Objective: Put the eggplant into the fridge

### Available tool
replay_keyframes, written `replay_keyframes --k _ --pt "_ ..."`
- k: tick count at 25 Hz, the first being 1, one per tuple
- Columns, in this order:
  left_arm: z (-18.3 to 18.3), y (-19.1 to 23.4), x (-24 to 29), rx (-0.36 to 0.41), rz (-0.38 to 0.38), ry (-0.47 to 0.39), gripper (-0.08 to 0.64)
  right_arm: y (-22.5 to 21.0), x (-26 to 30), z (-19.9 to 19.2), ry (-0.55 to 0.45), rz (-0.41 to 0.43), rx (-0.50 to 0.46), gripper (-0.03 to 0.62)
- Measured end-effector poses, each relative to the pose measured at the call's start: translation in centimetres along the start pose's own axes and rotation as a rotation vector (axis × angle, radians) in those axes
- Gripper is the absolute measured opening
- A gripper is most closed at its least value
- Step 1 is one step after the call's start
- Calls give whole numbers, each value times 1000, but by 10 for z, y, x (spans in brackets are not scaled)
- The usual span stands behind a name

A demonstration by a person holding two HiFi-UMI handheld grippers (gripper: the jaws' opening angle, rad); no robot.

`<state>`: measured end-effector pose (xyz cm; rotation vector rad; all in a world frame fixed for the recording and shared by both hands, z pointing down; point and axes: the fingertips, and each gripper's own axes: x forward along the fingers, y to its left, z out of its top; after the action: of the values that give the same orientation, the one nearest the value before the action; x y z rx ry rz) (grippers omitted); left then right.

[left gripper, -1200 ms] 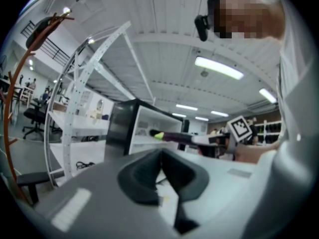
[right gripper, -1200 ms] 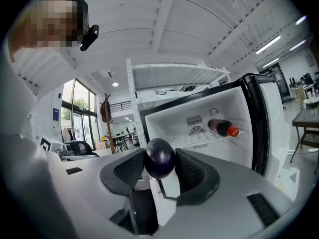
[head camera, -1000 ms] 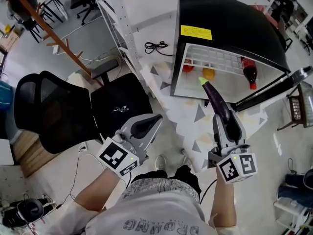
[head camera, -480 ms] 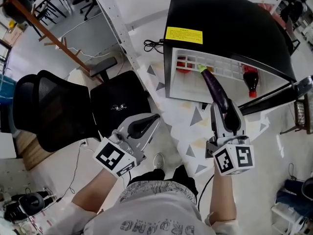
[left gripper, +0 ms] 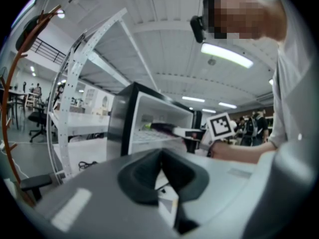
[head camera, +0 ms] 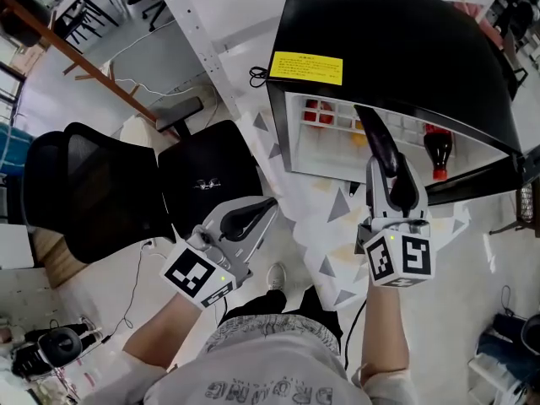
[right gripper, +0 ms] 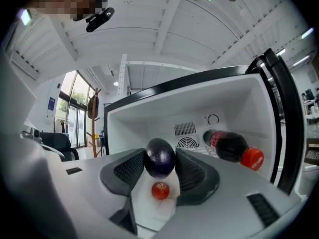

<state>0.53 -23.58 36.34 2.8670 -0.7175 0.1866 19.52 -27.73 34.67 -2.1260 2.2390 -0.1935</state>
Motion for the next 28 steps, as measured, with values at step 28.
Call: replay_keyframes --k 28 --pt "-25 9 2 -18 -84 57 11 -2 72 -12 -42 -205 -76 192"
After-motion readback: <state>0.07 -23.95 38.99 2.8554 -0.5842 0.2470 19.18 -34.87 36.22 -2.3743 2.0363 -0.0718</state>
